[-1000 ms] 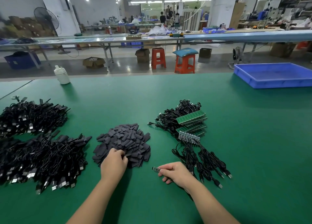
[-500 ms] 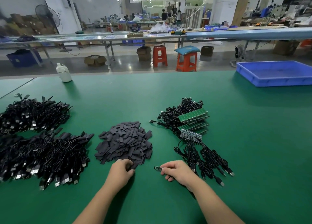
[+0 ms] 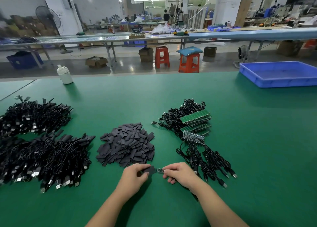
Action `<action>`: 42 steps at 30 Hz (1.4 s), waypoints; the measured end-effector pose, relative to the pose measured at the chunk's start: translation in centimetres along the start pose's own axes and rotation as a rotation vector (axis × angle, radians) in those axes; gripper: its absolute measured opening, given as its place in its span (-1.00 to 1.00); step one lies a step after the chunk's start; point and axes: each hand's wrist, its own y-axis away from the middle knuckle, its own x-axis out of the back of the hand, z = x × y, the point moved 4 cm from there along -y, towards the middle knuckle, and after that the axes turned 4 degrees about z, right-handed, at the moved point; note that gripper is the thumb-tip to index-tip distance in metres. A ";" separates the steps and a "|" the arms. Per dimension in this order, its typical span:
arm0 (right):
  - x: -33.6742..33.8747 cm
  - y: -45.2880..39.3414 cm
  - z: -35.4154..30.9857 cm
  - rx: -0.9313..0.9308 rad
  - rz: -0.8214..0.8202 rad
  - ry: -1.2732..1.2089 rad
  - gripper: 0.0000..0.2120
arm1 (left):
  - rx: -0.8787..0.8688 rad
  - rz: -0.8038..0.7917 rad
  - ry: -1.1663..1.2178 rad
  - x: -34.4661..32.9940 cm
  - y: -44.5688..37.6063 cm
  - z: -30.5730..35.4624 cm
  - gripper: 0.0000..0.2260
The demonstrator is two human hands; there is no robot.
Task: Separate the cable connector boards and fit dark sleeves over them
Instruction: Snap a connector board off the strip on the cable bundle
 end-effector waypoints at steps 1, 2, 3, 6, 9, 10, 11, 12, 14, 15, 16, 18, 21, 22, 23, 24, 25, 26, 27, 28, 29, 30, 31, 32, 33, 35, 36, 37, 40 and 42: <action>0.0 0.0 0.0 -0.001 -0.003 0.005 -0.86 | -0.025 0.004 0.001 -0.3 0.1 0.4 -0.75; 0.1 0.0 0.0 -0.002 -0.006 0.005 -0.86 | -0.041 0.018 0.005 -0.5 0.2 0.7 -0.76; 0.1 0.0 0.0 -0.003 -0.011 0.001 -0.86 | -0.047 0.039 0.015 -0.6 0.2 0.9 -0.77; 0.3 0.1 -0.2 -0.007 -0.025 -0.013 -0.86 | -0.057 0.080 0.037 -0.6 0.2 0.8 -0.78; 0.3 0.1 -0.3 -0.011 -0.029 -0.021 -0.86 | -0.095 0.072 0.039 -0.6 0.3 0.7 -0.79; 0.3 0.1 -0.3 -0.011 -0.032 -0.022 -0.86 | -0.107 0.072 0.041 -0.6 0.3 0.7 -0.80; 0.3 0.1 -0.3 -0.010 -0.037 -0.022 -0.86 | -0.114 0.072 0.041 -0.5 0.3 0.7 -0.81; 0.4 0.1 -0.4 -0.011 -0.041 -0.024 -0.87 | -0.119 0.072 0.045 -0.5 0.3 0.7 -0.82; 0.4 0.1 -0.4 -0.017 -0.048 -0.038 -0.87 | -0.134 0.073 0.058 -0.5 0.4 0.8 -0.84; 0.5 0.0 -0.4 -0.020 -0.050 -0.044 -0.87 | -0.141 0.075 0.067 -0.5 0.4 0.8 -0.84; 0.5 0.0 -0.4 -0.023 -0.053 -0.046 -0.87 | -0.142 0.079 0.077 -0.5 0.4 0.8 -0.84; 0.5 0.0 -0.3 -0.026 -0.062 -0.050 -0.86 | -0.126 0.080 0.102 -0.6 0.4 0.9 -0.83; 0.5 -0.1 -0.3 -0.025 -0.068 -0.048 -0.85 | -0.103 0.063 0.113 -0.8 0.4 0.8 -0.80; 0.6 -0.1 -0.3 -0.025 -0.069 -0.048 -0.86 | -0.098 0.060 0.115 -0.9 0.4 0.8 -0.80; 0.6 -0.1 -0.2 -0.024 -0.071 -0.047 -0.86 | -0.094 0.058 0.114 -0.9 0.4 0.8 -0.79; 0.6 -0.1 -0.2 -0.024 -0.073 -0.044 -0.86 | -0.095 0.056 0.106 -0.9 0.4 0.8 -0.79; 0.6 -0.1 -0.2 -0.024 -0.075 -0.038 -0.86 | -0.105 0.053 0.089 -0.9 0.3 0.9 -0.79; 0.6 -0.1 -0.2 -0.026 -0.077 -0.031 -0.87 | -0.123 0.048 0.062 -0.9 0.2 1.0 -0.79; 0.5 -0.1 -0.1 -0.029 -0.080 -0.025 -0.87 | -0.145 0.041 0.027 -0.9 0.2 1.1 -0.78; 0.4 -0.1 -0.2 -0.030 -0.082 -0.022 -0.87 | -0.171 0.032 -0.015 -1.0 0.1 1.2 -0.78; 0.4 0.0 -0.2 -0.031 -0.085 -0.020 -0.87 | -0.200 0.025 -0.058 -1.0 0.0 1.4 -0.77; 0.4 0.0 -0.3 -0.031 -0.088 -0.021 -0.88 | -0.226 0.019 -0.097 -1.0 -0.1 1.5 -0.77; 0.5 0.1 -0.3 -0.032 -0.090 -0.024 -0.88 | -0.248 0.016 -0.130 -0.9 -0.2 1.6 -0.77; 0.5 0.1 -0.4 -0.033 -0.090 -0.028 -0.88 | -0.271 0.017 -0.157 -0.9 -0.3 1.7 -0.78; 0.4 0.1 -0.4 -0.033 -0.088 -0.031 -0.87 | -0.296 0.020 -0.177 -0.8 -0.3 1.8 -0.80; 0.4 0.2 -0.4 -0.035 -0.079 -0.030 -0.88 | -0.334 0.021 -0.203 -0.7 -0.4 2.1 -0.83; 0.4 0.2 -0.5 -0.035 -0.077 -0.031 -0.88 | -0.347 0.014 -0.212 -0.7 -0.3 2.2 -0.84; 0.4 0.2 -0.5 -0.034 -0.076 -0.033 -0.88 | -0.357 0.006 -0.221 -0.8 -0.3 2.3 -0.84; 0.5 0.3 -0.6 -0.036 -0.073 -0.031 -0.88 | -0.372 -0.012 -0.238 -0.8 -0.2 2.4 -0.84; 0.4 0.3 -0.6 -0.034 -0.072 -0.031 -0.88 | -0.386 -0.009 -0.244 -0.8 -0.2 2.5 -0.84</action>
